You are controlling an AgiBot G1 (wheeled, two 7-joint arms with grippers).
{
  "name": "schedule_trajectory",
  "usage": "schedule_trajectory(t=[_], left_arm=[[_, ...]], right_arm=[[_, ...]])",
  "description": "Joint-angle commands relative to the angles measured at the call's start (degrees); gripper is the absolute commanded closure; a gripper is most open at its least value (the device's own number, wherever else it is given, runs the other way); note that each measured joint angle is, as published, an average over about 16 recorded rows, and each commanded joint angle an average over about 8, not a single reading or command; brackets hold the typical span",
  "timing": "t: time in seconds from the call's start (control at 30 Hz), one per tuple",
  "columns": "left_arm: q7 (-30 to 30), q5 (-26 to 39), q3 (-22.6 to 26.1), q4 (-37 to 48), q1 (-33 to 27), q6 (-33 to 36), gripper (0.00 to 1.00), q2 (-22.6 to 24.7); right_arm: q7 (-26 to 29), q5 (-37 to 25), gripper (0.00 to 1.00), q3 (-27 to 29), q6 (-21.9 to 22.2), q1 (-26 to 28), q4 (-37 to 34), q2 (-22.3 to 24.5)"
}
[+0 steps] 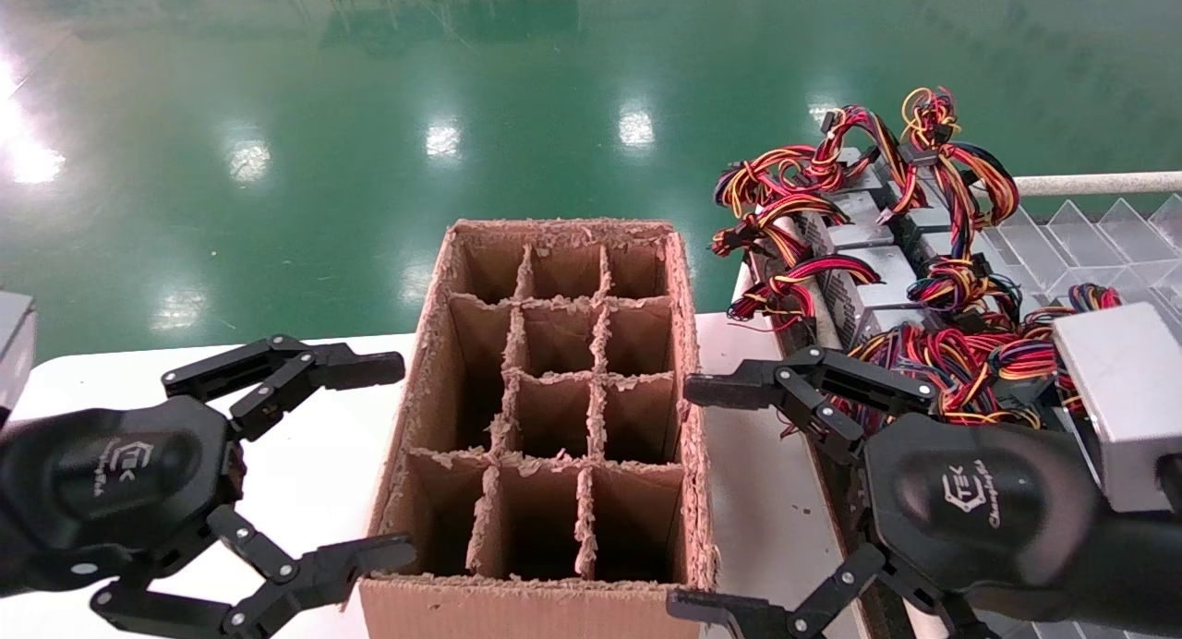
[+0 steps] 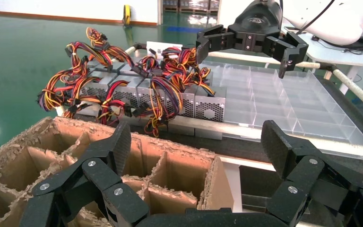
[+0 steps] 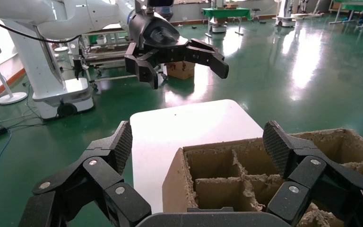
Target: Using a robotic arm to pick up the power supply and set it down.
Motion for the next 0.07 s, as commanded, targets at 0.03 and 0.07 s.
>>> schedule_trajectory(t=[0.03, 0.07], left_arm=[[0.0, 0.0, 0.0, 0.0, 0.0, 0.0, 0.0, 0.0], [0.0, 0.0, 0.0, 0.0, 0.0, 0.0, 0.0, 0.0]], right_arm=[[0.0, 0.0, 0.0, -0.1, 0.0, 0.0, 0.0, 0.0], [0.0, 0.0, 0.0, -0.1, 0.0, 0.0, 0.0, 0.0]])
